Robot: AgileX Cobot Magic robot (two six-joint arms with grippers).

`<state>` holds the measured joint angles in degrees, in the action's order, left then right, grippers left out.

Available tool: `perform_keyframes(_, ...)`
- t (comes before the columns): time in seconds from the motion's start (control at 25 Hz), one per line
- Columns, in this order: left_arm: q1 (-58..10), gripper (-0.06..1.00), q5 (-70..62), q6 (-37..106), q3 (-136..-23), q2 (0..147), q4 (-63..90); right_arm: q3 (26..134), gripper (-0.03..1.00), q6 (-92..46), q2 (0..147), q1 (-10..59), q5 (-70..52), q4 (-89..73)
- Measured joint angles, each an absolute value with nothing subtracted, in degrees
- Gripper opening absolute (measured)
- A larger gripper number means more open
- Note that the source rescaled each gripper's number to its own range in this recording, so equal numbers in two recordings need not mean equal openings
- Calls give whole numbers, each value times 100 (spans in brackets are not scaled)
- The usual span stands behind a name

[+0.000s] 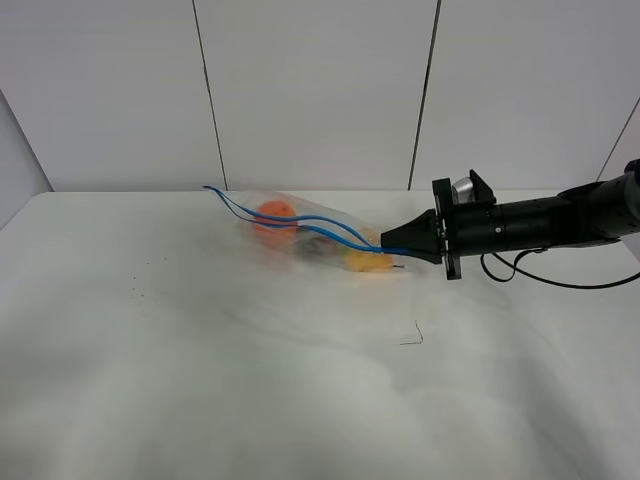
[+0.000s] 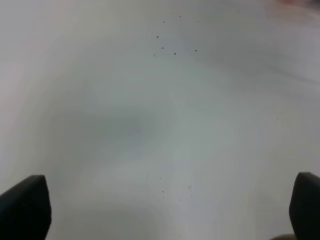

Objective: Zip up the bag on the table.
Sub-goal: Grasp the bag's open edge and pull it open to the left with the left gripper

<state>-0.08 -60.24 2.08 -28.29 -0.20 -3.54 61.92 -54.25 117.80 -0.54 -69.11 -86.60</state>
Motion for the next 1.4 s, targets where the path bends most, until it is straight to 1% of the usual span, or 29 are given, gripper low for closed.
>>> perform_keyframes(0.16, -8, 100, -5857, 197, -2953, 51, -529, 6192, 0, -5425, 11780, -54, -6911, -8698)
perform_keyframes(0.24, -8, 99, -5617, 197, -3274, 354, -544, 6192, 0, -5425, 11780, -54, -6911, -8698)
perform_keyframes(0.6, -8, 95, -5123, 207, -4877, 3236, -544, 6192, 0, -5425, 11780, -54, -6911, -8713)
perform_keyframes(0.88, -8, 94, -4457, 543, -5502, 5164, -546, 6192, 0, -5419, 11780, -54, -6911, -8713)
perform_keyframes(1.0, -8, 94, -4122, 1133, -5584, 5770, -546, 6192, 0, -5414, 11780, -54, -6911, -8713)
perform_keyframes(1.2, -8, 92, -3495, 2882, -5601, 6571, -557, 6192, 0, -5402, 11780, -54, -6911, -8713)
perform_keyframes(1.32, -20, 89, -3036, 3859, -5601, 6978, -559, 6192, 0, -5402, 11780, -54, -6911, -8740)
perform_keyframes(1.4, -51, 86, -2822, 4269, -5601, 7231, -564, 6192, 0, -5402, 11780, -54, -6911, -8771)
